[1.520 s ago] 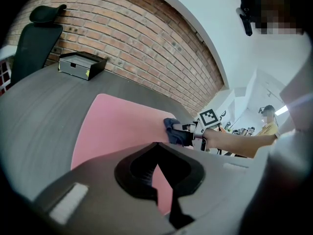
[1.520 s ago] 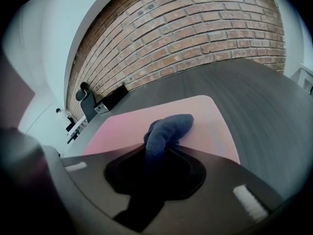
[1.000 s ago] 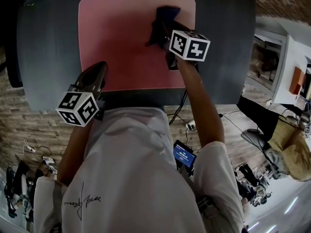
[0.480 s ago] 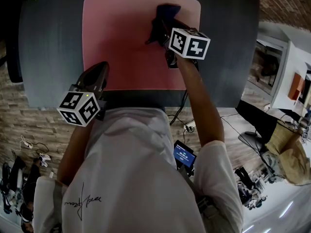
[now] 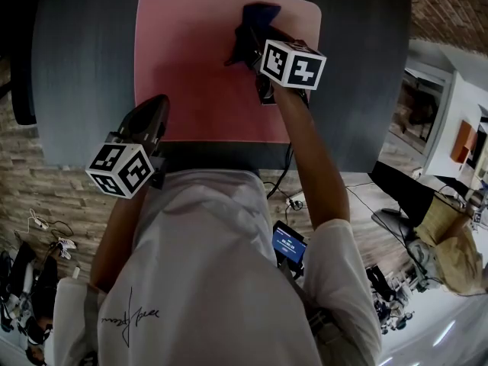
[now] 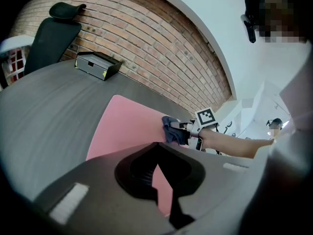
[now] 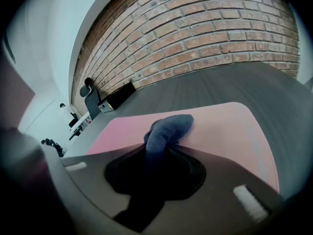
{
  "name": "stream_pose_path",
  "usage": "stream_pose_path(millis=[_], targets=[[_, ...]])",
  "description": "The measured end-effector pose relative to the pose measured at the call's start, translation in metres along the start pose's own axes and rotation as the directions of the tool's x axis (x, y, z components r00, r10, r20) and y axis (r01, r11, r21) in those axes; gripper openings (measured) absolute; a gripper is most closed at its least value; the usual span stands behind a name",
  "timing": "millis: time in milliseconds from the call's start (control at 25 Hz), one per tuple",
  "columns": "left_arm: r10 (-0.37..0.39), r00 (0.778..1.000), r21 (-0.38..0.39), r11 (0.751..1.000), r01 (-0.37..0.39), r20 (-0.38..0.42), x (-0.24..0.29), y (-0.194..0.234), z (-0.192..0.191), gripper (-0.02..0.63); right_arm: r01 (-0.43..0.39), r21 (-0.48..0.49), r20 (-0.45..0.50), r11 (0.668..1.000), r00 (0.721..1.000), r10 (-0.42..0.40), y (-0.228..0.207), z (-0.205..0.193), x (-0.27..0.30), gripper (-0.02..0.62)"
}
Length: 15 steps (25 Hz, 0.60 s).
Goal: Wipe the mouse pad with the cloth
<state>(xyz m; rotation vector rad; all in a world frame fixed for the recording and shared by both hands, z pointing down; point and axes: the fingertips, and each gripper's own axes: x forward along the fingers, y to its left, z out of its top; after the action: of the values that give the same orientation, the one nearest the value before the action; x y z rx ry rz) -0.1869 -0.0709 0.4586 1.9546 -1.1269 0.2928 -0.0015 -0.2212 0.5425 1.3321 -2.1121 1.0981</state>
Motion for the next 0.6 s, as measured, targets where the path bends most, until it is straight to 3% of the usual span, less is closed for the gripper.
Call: stream_pose_path(millis=[600], targets=[[0.019, 1.000, -0.009, 1.000, -0.019, -0.002, -0.014, 0.016, -0.003, 0.008, -0.020, -0.021, -0.002, 1.000, 1.000, 0.020, 0.033, 0.007, 0.025, 0.078]])
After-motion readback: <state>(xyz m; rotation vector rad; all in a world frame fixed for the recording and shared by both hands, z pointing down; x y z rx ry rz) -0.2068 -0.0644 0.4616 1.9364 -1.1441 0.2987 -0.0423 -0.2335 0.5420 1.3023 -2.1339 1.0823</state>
